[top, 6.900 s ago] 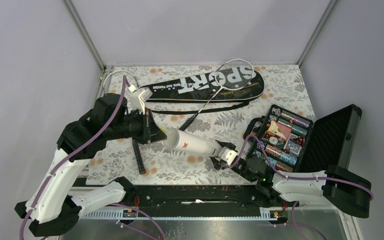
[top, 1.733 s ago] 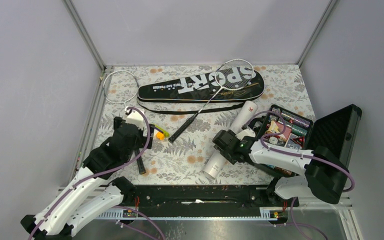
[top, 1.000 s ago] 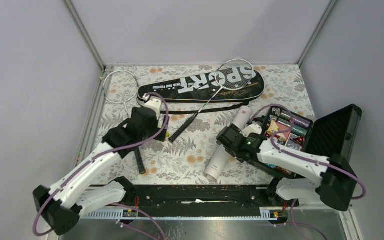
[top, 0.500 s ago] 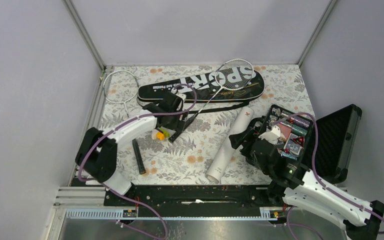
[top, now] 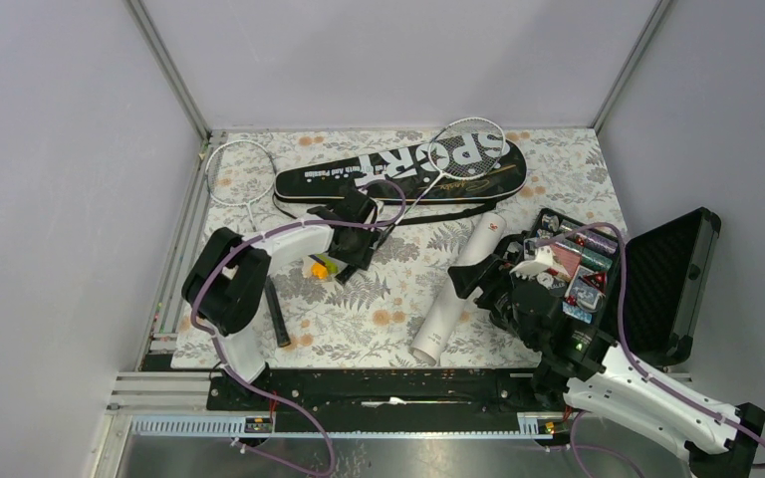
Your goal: Pack up the badminton gear
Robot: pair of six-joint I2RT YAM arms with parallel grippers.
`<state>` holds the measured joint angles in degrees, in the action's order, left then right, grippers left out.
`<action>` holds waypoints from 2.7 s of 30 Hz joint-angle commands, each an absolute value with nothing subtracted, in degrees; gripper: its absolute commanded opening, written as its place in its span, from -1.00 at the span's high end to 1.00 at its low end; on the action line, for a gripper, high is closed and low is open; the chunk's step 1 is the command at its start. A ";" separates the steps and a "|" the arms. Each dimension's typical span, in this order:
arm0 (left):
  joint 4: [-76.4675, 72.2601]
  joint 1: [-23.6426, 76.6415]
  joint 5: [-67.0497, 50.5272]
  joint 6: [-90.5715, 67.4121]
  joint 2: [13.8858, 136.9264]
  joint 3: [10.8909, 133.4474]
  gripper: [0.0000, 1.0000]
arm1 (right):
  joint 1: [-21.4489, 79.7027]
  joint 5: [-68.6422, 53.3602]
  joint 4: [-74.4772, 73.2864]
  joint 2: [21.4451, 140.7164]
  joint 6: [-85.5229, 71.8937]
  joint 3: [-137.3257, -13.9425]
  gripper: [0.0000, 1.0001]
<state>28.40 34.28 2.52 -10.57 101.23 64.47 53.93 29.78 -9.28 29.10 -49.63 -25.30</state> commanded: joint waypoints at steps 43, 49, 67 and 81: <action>25.41 34.37 -19.31 -23.97 70.85 53.37 1.00 | 41.47 9.97 28.34 87.61 -63.47 -44.49 -0.49; 23.41 34.37 -20.12 -25.24 70.12 51.31 1.00 | 41.05 8.76 29.88 92.79 -66.22 -46.66 -0.28; 24.78 34.50 -20.63 -23.61 61.71 51.42 0.74 | 39.89 5.83 39.81 89.83 -63.91 -42.36 1.00; 31.29 34.54 -18.50 -13.92 52.85 55.81 -0.33 | 39.37 6.22 34.56 75.16 -59.25 -35.53 1.00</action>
<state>30.89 34.44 -18.87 -20.60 53.36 51.07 39.99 5.39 34.81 81.56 -63.57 -36.64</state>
